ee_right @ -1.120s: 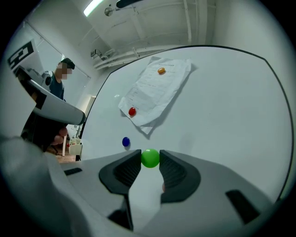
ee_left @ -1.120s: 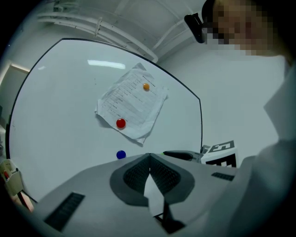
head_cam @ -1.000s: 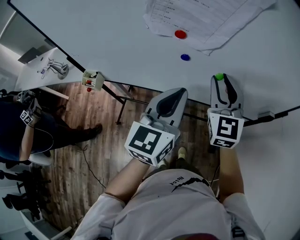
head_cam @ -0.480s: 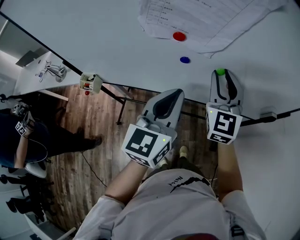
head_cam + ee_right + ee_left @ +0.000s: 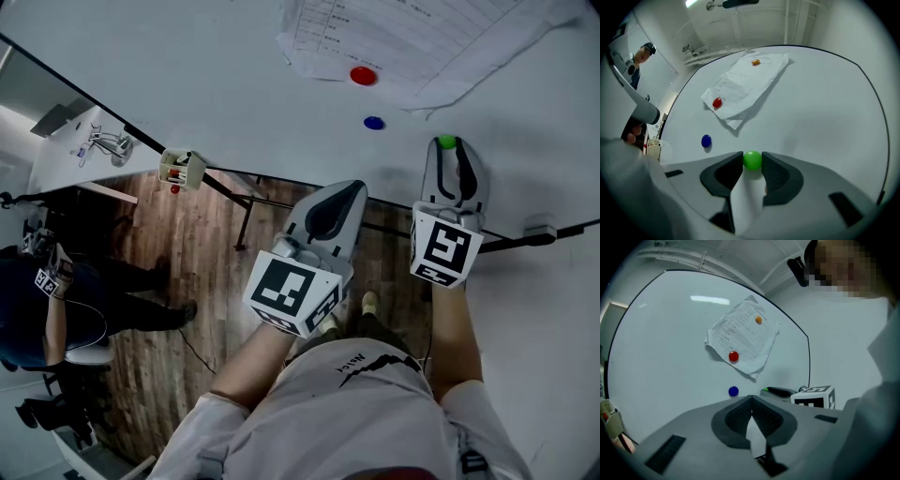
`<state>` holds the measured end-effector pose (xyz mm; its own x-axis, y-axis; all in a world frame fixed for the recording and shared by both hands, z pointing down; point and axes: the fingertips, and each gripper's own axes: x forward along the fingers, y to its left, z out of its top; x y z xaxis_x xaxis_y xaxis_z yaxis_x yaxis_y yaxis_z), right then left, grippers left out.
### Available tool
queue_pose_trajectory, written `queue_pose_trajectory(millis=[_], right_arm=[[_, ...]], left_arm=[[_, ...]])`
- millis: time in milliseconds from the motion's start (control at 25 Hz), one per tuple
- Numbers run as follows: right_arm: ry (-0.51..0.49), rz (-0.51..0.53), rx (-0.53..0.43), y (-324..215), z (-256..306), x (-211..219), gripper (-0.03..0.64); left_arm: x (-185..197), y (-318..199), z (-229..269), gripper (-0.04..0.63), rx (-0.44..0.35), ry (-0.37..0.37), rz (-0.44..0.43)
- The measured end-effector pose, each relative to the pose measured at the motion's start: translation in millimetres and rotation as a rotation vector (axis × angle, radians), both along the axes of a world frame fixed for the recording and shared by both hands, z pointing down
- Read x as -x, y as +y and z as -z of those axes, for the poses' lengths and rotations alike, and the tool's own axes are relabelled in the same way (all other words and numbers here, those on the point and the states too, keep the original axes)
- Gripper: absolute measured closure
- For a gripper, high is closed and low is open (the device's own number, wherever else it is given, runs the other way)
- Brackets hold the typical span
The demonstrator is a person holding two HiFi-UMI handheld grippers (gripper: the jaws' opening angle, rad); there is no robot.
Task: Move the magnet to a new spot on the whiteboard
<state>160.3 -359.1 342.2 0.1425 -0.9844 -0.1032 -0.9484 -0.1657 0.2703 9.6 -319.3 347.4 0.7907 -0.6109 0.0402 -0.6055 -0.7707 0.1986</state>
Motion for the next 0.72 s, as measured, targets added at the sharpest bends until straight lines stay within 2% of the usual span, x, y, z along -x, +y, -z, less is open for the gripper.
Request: queue_pose_trajectory(millis=[360,720], right_arm=[[0.013,-0.087,-0.013,-2,-1,0,0.485],[-0.016,-0.083,0.009,1,-4,-1,0.485]], left_arm=[[6,-1,-2,0.586,0.004,-0.002,-0.001],[13,2,-4,0.586,0.01,0.0,-0.006]])
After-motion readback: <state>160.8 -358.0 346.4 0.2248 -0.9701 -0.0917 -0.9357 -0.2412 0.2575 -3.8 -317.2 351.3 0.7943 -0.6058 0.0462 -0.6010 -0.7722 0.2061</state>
